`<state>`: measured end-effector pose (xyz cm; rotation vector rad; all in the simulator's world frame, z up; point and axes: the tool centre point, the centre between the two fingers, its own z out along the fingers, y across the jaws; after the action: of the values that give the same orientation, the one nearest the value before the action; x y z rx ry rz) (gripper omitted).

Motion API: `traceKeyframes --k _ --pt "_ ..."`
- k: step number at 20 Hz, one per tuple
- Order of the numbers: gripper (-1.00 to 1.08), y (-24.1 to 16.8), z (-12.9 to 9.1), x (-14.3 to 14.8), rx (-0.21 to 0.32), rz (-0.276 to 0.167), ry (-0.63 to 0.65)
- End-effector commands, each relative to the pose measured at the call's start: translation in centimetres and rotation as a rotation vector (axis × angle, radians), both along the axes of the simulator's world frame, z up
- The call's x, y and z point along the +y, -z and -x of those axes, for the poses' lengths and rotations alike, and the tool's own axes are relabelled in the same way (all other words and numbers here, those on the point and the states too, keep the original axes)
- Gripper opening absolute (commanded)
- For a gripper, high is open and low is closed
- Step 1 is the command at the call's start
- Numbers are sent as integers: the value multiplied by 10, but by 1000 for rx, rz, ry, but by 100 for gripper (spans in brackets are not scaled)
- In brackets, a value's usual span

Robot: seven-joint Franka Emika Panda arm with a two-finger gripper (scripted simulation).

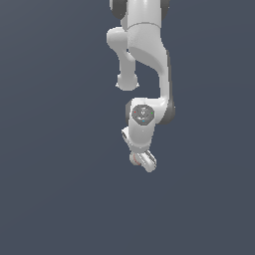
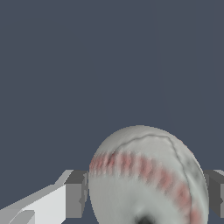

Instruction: Pick up the object and move it to a goal position.

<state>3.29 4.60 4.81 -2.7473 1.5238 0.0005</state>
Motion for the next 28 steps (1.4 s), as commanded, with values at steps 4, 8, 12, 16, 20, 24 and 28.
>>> traceKeyframes --k 4,8,12,16,20,24,28 --pt "-100 0 0 0 0 0 0" --pt "-100 0 0 0 0 0 0" --pt "-100 -9 -5 4 -11 -2 -11" --pt "-100 -35 -20 15 -41 -9 -41" --pt "-100 -77 -40 33 -88 -21 -91" --pt "-100 -134 -63 57 -150 -36 -155" --pt "-100 -202 -83 87 -223 -55 -231"
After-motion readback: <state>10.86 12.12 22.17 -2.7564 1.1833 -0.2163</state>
